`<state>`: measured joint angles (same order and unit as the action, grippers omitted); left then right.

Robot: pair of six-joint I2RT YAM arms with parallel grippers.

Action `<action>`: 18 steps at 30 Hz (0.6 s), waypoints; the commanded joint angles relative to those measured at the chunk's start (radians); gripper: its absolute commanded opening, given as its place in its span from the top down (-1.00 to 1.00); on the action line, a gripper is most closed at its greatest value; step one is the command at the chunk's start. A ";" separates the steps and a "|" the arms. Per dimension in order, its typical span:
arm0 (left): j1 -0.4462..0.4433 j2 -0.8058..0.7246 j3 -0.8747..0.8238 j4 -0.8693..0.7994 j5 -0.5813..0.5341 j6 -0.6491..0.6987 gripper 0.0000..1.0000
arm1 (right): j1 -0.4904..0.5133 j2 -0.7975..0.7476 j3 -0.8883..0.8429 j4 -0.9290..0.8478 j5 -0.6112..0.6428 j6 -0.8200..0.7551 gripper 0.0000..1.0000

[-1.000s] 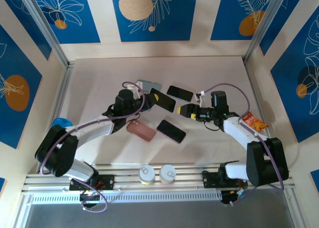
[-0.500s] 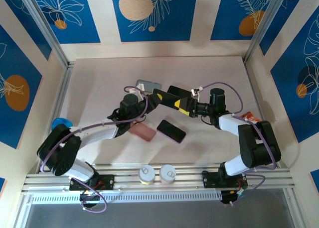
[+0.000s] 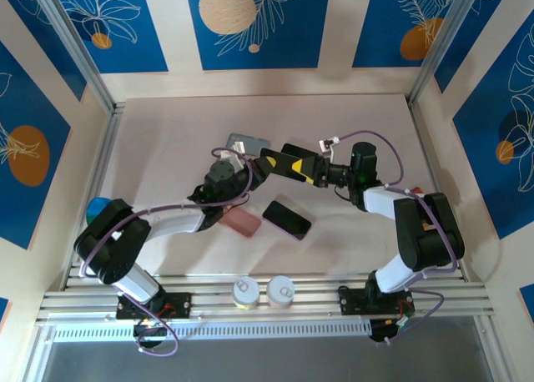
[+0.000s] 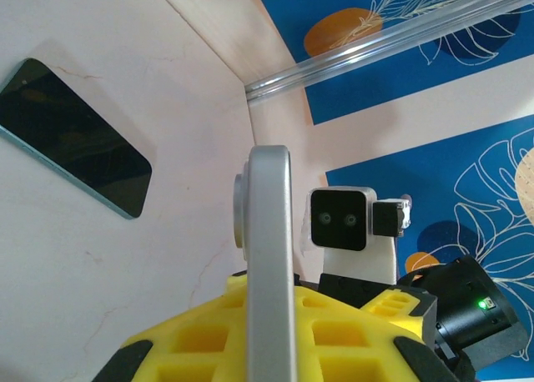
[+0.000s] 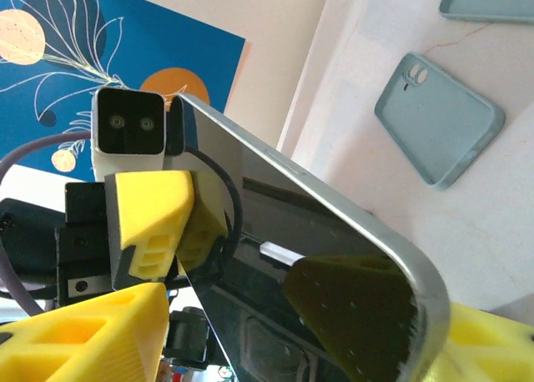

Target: Put the phone into the phone case

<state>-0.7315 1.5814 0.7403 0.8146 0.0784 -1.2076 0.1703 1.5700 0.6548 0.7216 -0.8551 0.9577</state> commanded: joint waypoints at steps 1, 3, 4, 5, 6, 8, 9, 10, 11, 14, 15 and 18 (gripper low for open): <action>-0.011 0.011 -0.002 0.110 0.026 -0.030 1.00 | 0.007 0.017 0.028 0.042 -0.018 0.019 -0.24; -0.011 0.012 0.001 0.107 0.029 -0.030 1.00 | 0.007 0.018 0.034 0.047 -0.024 0.025 -0.21; -0.011 0.012 0.003 0.104 0.030 -0.029 1.00 | 0.009 0.019 0.038 0.047 -0.027 0.029 -0.17; -0.011 0.014 0.005 0.101 0.032 -0.029 1.00 | 0.010 0.019 0.042 0.045 -0.028 0.030 -0.13; -0.011 0.017 0.007 0.101 0.034 -0.029 1.00 | 0.010 0.019 0.046 0.043 -0.029 0.030 -0.08; -0.009 0.021 0.008 0.101 0.038 -0.033 1.00 | 0.013 0.019 0.053 0.044 -0.036 0.037 0.03; -0.009 0.023 0.010 0.100 0.042 -0.033 1.00 | 0.014 0.018 0.054 0.044 -0.036 0.040 0.08; -0.008 0.024 0.011 0.097 0.046 -0.033 1.00 | 0.015 0.016 0.055 0.044 -0.036 0.039 0.15; -0.009 0.027 0.011 0.091 0.049 -0.032 1.00 | 0.017 0.015 0.057 0.042 -0.037 0.039 0.23; -0.008 0.035 0.009 0.087 0.056 -0.029 1.00 | 0.021 0.012 0.058 0.039 -0.036 0.044 0.44; -0.007 0.036 0.007 0.086 0.057 -0.025 1.00 | 0.021 0.009 0.059 0.039 -0.039 0.047 0.55; -0.005 0.045 0.008 0.076 0.066 -0.008 0.86 | 0.020 -0.005 0.053 0.032 -0.039 0.055 0.75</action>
<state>-0.7219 1.6070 0.7391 0.8776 0.0937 -1.2526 0.1596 1.5879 0.6853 0.7414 -0.8722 1.0470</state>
